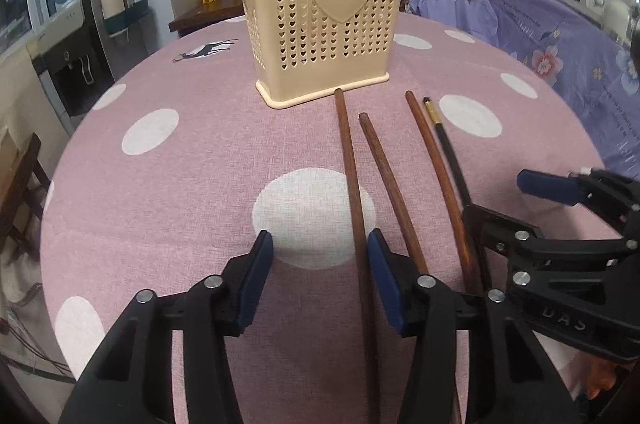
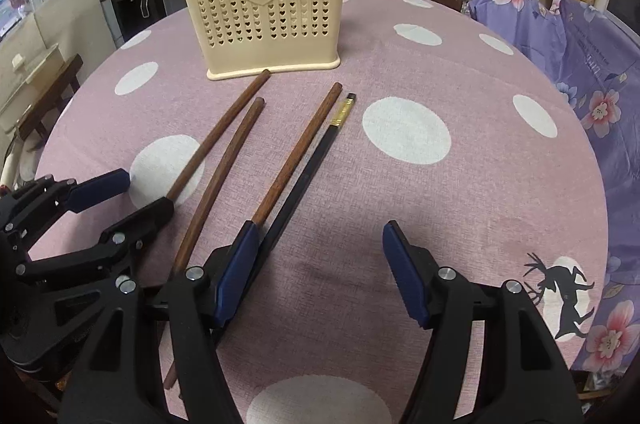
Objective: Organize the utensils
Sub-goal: 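Return the left tool to a wooden chopstick while the right tool approaches another black chopstick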
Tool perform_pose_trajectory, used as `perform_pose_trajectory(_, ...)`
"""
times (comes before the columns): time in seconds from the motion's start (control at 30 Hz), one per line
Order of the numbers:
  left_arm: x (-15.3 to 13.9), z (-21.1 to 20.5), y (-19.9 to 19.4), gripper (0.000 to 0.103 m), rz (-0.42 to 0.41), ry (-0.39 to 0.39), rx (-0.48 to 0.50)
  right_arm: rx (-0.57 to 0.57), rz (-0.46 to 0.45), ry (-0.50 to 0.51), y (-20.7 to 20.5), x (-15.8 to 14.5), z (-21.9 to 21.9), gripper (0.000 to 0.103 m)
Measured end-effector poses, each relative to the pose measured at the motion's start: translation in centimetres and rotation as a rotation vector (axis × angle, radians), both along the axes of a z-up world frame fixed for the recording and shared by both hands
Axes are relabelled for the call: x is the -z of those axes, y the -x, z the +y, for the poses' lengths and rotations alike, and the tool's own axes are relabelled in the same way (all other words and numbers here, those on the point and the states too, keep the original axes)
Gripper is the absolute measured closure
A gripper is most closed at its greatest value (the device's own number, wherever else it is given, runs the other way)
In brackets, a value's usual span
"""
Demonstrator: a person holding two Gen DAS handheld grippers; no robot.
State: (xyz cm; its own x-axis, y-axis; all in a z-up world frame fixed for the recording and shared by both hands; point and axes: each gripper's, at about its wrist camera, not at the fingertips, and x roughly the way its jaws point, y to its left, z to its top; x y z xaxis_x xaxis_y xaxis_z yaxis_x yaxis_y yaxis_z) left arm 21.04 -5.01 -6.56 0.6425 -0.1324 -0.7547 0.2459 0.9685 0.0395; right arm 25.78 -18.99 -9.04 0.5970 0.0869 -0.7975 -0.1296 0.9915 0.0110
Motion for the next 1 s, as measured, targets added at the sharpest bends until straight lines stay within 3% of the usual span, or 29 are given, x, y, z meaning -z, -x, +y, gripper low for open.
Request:
perform_pose_trajectory(0.17, -0.1, 0.3, 0.1, 0.068, 0.007, -0.001, -0.008, -0.015, 0.02, -0.025, 0.2, -0.2, -1.5, 0.048)
perform_pose_trajectory(0.23, -0.1, 0.9, 0.2, 0.074, 0.011, 0.002, -0.02, -0.01, 0.022, -0.035, 0.1, -0.3, -2.6, 0.06)
perform_pose_trajectory(0.27, -0.1, 1.2, 0.4, 0.075, 0.012, 0.003, -0.026, 0.009, 0.022, -0.028, 0.2, -0.3, -3.2, 0.065)
perform_pose_trajectory(0.4, -0.1, 1.6, 0.7, 0.082, 0.008, 0.009, -0.051, 0.071, 0.031, -0.119, -0.6, -0.3, -5.5, 0.072)
perform_pose_trajectory(0.53, -0.1, 1.5, 0.7, 0.087, 0.003, 0.009, -0.063, 0.1, 0.013, -0.094, -2.0, -0.3, -5.6, 0.079)
perform_pose_trajectory(0.6, -0.1, 1.8, 0.8, 0.092, 0.003, 0.012, -0.069, 0.11, 0.014, -0.139, -2.6, -0.2, -5.9, 0.087)
perform_pose_trajectory(0.7, -0.2, 2.6, 1.0, 0.094, 0.014, 0.034, -0.082, 0.087, 0.02, -0.198, -3.4, -0.2, -5.9, 0.089)
perform_pose_trajectory(0.9, -0.3, 3.6, 2.3, 0.094, 0.027, 0.054, -0.099, -0.037, 0.03, -0.169, -3.8, -0.2, -3.0, 0.091)
perform_pose_trajectory(1.0, -0.4, 3.8, 2.4, 0.094, 0.038, 0.077, -0.107, -0.038, 0.034, -0.153, -3.9, -0.3, -2.3, 0.09)
